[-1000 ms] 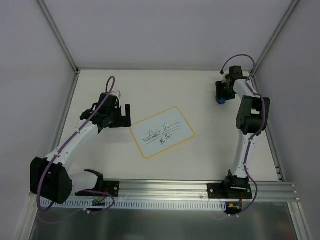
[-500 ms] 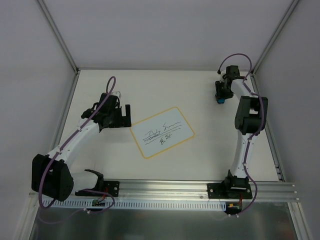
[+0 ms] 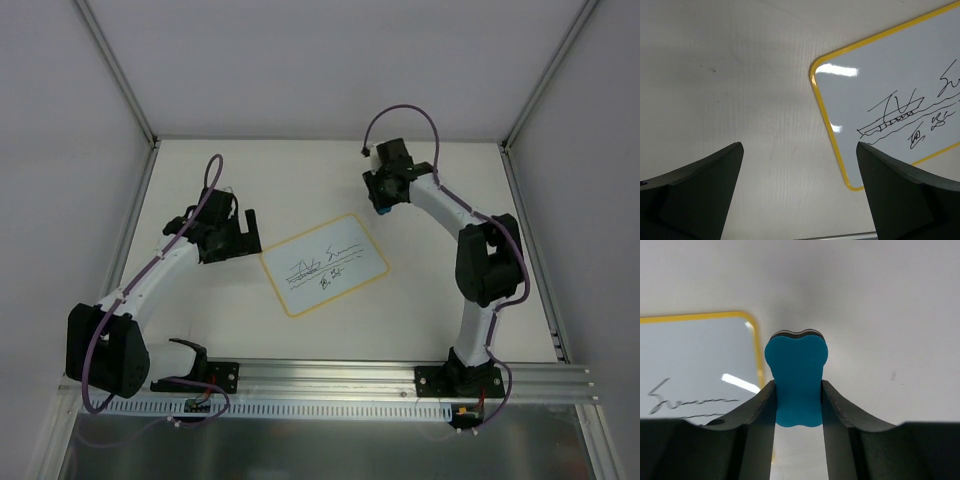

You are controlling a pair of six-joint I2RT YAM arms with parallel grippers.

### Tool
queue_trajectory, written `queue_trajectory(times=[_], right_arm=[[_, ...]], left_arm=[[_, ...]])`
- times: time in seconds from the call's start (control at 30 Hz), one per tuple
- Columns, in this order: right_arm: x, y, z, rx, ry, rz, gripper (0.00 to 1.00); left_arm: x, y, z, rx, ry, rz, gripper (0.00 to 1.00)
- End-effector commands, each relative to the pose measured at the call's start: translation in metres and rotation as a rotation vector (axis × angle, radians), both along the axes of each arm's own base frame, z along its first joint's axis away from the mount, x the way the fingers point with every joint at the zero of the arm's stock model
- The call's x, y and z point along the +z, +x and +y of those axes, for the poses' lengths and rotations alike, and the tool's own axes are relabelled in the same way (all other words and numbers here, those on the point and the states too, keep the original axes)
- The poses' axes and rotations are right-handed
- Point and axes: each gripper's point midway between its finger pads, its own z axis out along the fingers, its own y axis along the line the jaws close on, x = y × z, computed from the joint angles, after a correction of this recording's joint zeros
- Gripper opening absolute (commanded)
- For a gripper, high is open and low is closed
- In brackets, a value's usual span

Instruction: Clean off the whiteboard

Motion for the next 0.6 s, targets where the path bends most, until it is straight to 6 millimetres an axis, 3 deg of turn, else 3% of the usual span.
queue_trajectory(times=[0.0,0.1,0.23,0.43,0.57], right_arm=[[0.015,-0.028,0.048,-0.008,0.032,-0.035,0.12],[0.007,-0.062,0.106,0.069,0.054,-0.009,0.04],[-0.006,-0.088,0.143,0.073,0.078,0.024,0.00],[-0.005,-0.114,0.189,0.127,0.086,0.007,0.00],[-0.014,-0.125,0.203,0.089,0.113,0.036,0.00]], left_arm=[[-0.007,-0.007,0.001,0.074,-0.026,0.057,0.99],[-0.015,-0.008,-0.001,0.099,-0.035,0.093,0.99],[-0.029,-0.010,-0.002,0.148,-0.017,0.136,0.93],[-0.048,-0.003,-0.005,0.209,0.029,0.185,0.88],[-0.061,0.004,-0.004,0.229,0.060,0.219,0.77]])
